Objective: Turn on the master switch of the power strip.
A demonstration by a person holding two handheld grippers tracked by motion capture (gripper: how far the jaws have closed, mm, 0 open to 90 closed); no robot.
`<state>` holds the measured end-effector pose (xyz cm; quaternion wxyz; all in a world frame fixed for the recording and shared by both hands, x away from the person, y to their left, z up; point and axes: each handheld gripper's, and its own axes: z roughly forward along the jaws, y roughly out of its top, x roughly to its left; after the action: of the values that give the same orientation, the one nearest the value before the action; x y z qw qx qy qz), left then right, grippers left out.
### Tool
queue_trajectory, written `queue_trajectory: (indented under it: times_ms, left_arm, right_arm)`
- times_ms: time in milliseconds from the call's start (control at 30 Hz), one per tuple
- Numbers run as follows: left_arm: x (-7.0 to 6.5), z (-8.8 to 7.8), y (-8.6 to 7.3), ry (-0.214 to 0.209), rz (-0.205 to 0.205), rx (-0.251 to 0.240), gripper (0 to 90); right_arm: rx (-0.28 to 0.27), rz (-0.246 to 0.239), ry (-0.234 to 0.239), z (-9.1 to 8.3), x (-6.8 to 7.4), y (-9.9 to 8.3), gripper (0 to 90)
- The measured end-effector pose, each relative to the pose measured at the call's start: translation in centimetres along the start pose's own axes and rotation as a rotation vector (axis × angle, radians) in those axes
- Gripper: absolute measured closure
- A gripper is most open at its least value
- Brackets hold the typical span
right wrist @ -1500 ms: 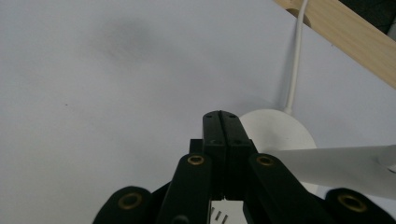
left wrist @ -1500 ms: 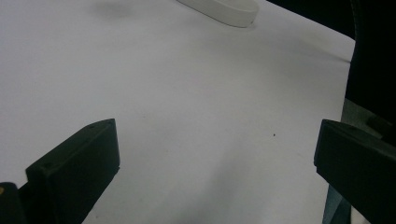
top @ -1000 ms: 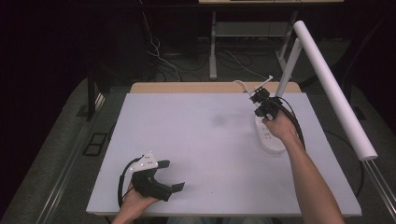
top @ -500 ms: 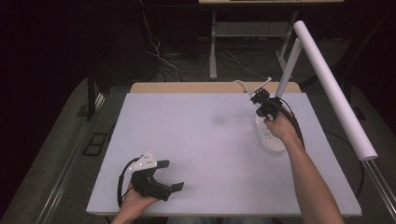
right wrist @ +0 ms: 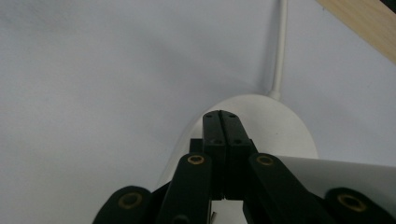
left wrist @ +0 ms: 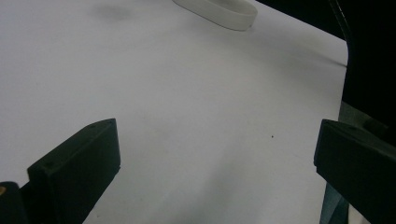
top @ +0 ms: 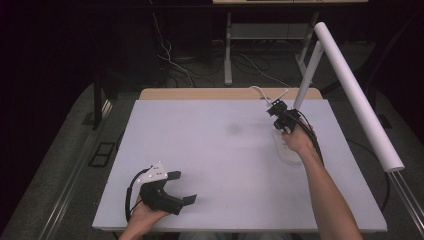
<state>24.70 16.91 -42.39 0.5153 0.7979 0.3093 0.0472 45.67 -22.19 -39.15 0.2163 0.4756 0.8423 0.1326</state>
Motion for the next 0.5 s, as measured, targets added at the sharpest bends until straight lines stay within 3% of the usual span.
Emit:
queue_trajectory:
  times_ms: [300,500]
  left_arm:
    - [-0.01,0.03,-0.02,-0.001,-0.001,0.002,0.0]
    - [-0.01,0.10,-0.01,0.000,0.001,0.005,0.0]
  right_arm:
    - [0.016,0.007,-0.011,0.80,-0.42,-0.68,89.4]
    - [-0.011,0.013,-0.004,0.75,-0.64,-1.12,89.4]
